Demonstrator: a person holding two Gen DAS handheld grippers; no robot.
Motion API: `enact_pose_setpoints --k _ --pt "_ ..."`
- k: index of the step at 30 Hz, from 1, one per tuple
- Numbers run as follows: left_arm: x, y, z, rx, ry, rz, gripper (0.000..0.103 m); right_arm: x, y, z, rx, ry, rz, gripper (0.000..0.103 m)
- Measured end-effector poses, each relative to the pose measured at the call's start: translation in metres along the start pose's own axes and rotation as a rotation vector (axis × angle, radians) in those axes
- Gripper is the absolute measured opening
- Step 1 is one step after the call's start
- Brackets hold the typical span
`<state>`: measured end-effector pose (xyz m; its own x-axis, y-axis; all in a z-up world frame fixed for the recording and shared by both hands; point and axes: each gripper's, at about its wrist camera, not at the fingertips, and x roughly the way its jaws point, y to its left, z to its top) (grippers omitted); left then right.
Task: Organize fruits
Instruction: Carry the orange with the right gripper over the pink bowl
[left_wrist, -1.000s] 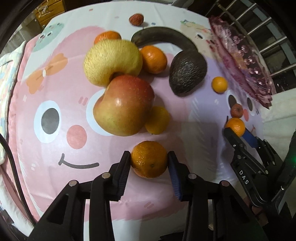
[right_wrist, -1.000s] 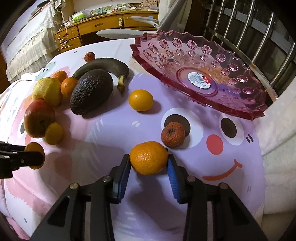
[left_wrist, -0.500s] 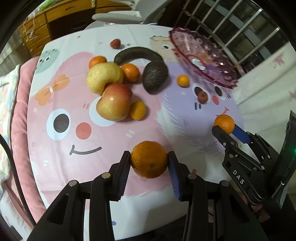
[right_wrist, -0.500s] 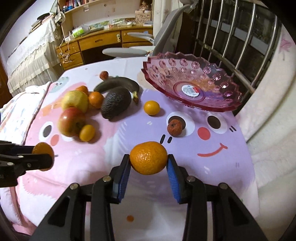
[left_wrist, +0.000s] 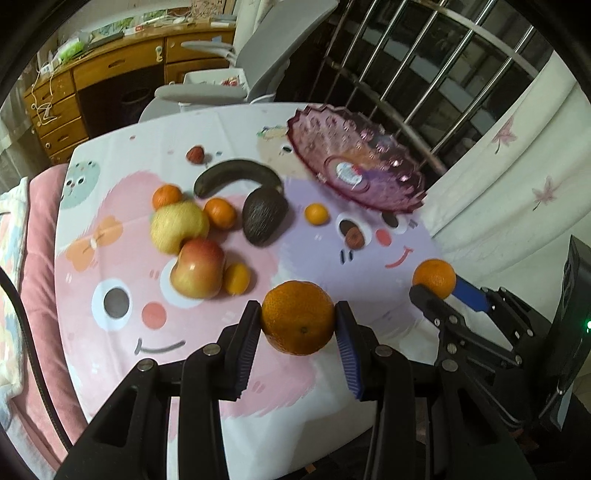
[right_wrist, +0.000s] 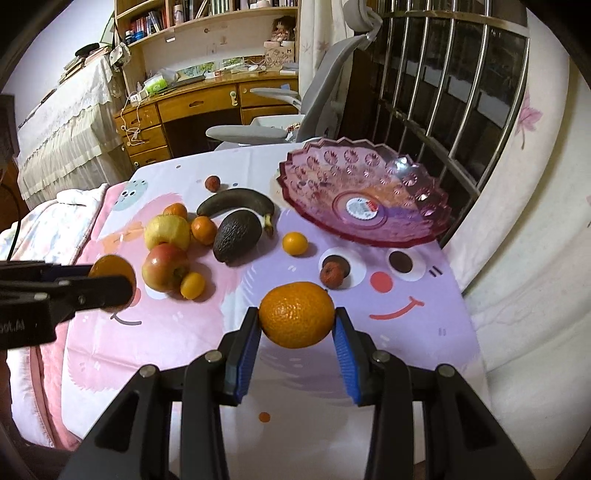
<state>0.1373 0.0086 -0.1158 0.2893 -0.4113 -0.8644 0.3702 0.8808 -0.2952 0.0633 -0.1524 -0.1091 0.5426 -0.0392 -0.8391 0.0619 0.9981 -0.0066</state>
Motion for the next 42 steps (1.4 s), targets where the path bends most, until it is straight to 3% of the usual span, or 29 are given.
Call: enact_pose_setpoints --k 10,25,42 --pt "0.014 -0.032 0.033 -0.019 -0.053 0.02 0.039 -0.003 -0.042 0.028 -0.023 -0.029 0.002 0.04" --pt "0.07 -0.097 0.1 -0.16 -0.099 0.111 0.039 0.043 -0.136 0.081 -0.153 0.0 0.119 0.04" --pt "0.147 -0.106 0.131 -0.31 -0.089 0.171 0.039 0.107 -0.175 0.1 -0.242 0.096 0.232 0.04"
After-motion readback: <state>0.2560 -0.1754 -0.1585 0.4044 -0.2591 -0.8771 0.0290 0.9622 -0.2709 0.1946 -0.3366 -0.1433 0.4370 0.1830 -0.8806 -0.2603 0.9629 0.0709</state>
